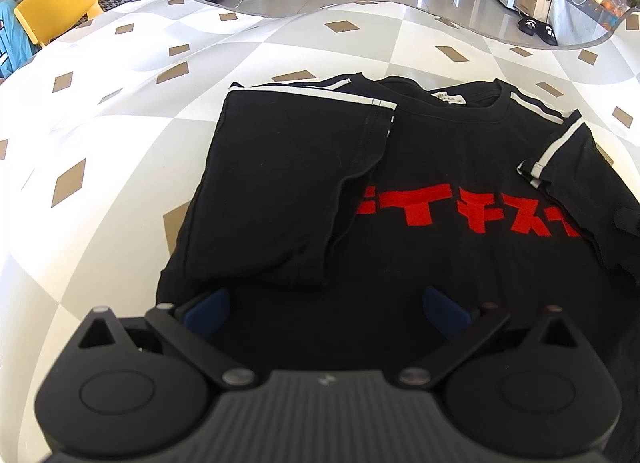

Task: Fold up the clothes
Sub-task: 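Lift the gripped hem with the right tool and fold it toward the collar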

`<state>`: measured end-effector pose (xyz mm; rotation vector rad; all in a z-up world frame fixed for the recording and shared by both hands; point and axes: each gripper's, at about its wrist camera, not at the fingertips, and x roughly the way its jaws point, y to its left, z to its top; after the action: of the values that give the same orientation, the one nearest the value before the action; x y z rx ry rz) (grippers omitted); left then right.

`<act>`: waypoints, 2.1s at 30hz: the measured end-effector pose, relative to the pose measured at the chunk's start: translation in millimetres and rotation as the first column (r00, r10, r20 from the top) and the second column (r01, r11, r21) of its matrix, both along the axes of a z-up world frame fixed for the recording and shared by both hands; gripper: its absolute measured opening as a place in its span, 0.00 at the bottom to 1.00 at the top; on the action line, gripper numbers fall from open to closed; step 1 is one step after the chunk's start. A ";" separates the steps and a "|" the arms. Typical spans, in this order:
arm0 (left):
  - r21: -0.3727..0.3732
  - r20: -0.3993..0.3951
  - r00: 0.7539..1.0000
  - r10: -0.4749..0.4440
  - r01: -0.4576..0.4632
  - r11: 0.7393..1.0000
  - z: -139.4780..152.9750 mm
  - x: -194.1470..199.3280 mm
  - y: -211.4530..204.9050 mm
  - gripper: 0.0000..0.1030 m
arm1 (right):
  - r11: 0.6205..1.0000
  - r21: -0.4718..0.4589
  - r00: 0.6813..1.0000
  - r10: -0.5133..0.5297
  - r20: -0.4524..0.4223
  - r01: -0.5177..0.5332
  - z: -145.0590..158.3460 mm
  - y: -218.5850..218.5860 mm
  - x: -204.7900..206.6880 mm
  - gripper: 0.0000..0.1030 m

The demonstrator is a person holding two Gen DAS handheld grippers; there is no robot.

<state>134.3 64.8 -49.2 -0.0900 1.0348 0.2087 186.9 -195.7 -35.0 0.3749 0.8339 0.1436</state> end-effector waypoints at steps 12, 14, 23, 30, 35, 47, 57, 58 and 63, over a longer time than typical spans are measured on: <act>0.002 -0.005 1.000 0.005 -0.005 1.000 12.3 -11.5 9.4 1.00 | 0.999 -0.050 0.996 0.016 0.087 -0.012 35.1 16.5 -10.7 0.13; -0.011 -0.020 1.000 0.018 -0.018 1.000 11.6 -17.0 14.8 1.00 | 0.998 -0.058 0.995 0.023 0.100 -0.018 40.6 21.6 -12.8 0.13; -0.079 -0.046 0.997 0.063 -0.066 0.995 7.8 -42.2 33.4 1.00 | 0.994 -0.082 0.981 0.085 0.173 -0.072 66.9 49.8 -23.4 0.13; -0.110 -0.048 0.995 0.085 -0.090 0.990 4.8 -53.1 42.7 1.00 | 0.989 -0.078 0.966 0.143 0.216 -0.129 80.3 75.4 -27.2 0.12; -0.125 -0.035 0.996 0.083 -0.087 0.988 4.5 -57.5 45.6 1.00 | 0.981 -0.057 0.951 0.192 0.241 -0.183 87.9 98.8 -26.0 0.12; -0.179 -0.006 0.997 0.083 -0.083 0.980 5.9 -65.9 54.1 1.00 | 0.878 -0.074 0.833 0.472 0.287 -0.472 76.2 188.1 -24.7 0.12; -0.206 0.014 0.998 0.064 -0.060 0.977 5.3 -72.1 59.2 1.00 | 0.839 -0.021 0.808 0.530 0.258 -0.543 54.9 226.1 -5.8 0.12; -0.212 0.016 0.998 0.066 -0.061 0.975 5.6 -72.4 59.8 1.00 | 0.836 -0.012 0.805 0.532 0.263 -0.548 56.6 226.3 -4.7 0.12; -0.219 0.023 0.998 0.059 -0.053 0.974 5.7 -72.7 59.2 1.00 | 0.774 -0.007 0.739 0.608 0.289 -0.633 58.9 241.2 -7.7 0.12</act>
<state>61.6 124.0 -43.5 -0.3209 1.0243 0.1436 179.2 45.5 23.9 0.1389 0.6460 0.8534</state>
